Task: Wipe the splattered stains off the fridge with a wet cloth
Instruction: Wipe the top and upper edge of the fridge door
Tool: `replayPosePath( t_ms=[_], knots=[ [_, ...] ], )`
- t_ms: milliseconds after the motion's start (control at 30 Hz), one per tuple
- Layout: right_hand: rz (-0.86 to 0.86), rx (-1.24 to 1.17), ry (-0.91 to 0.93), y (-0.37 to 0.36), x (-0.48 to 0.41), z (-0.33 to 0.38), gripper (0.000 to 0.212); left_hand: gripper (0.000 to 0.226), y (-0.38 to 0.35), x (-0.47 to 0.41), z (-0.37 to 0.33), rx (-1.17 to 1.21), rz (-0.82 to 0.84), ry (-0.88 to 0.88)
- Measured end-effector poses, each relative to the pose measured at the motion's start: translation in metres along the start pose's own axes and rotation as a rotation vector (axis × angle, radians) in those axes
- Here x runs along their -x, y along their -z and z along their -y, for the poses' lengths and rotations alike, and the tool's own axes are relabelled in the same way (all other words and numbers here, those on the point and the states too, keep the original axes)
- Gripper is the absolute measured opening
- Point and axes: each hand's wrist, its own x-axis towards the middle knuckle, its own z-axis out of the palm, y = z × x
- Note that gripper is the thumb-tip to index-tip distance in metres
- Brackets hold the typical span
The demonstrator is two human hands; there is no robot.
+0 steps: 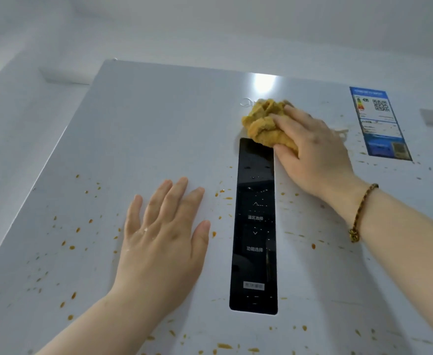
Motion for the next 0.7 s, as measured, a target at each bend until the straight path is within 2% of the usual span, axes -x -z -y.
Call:
replayPosePath(
  t_ms=[100,167,333,400,467,600,633,700],
  knots=[
    [0.061,0.006,0.149,0.004,0.014,-0.009,0.054,0.054,0.000,0.000,-0.002,0.023,-0.002,0.032],
    [0.072,0.027,0.157,0.010,0.006,-0.026,0.055,0.062,0.000,0.000,-0.005,0.024,0.008,0.059],
    [-0.067,-0.001,-0.234,0.022,-0.032,-0.072,0.043,0.087,0.011,-0.003,-0.019,-0.027,0.034,0.161],
    [-0.098,0.034,-0.300,0.018,-0.037,-0.068,0.043,0.089,0.012,-0.003,-0.032,-0.052,0.019,0.198],
    [-0.067,0.039,-0.193,0.015,-0.028,-0.057,0.046,0.085,0.009,0.000,-0.052,-0.047,-0.018,0.192],
    [0.085,-0.041,0.363,0.014,0.002,-0.055,0.049,0.052,-0.001,0.011,-0.093,-0.026,-0.046,0.071],
    [0.116,-0.049,0.427,0.018,0.002,-0.062,0.049,0.046,-0.005,0.015,-0.102,-0.036,-0.062,0.029],
    [0.109,-0.036,0.407,0.025,-0.006,-0.087,0.049,0.038,-0.014,0.023,-0.120,-0.043,-0.074,-0.040]
  ],
)
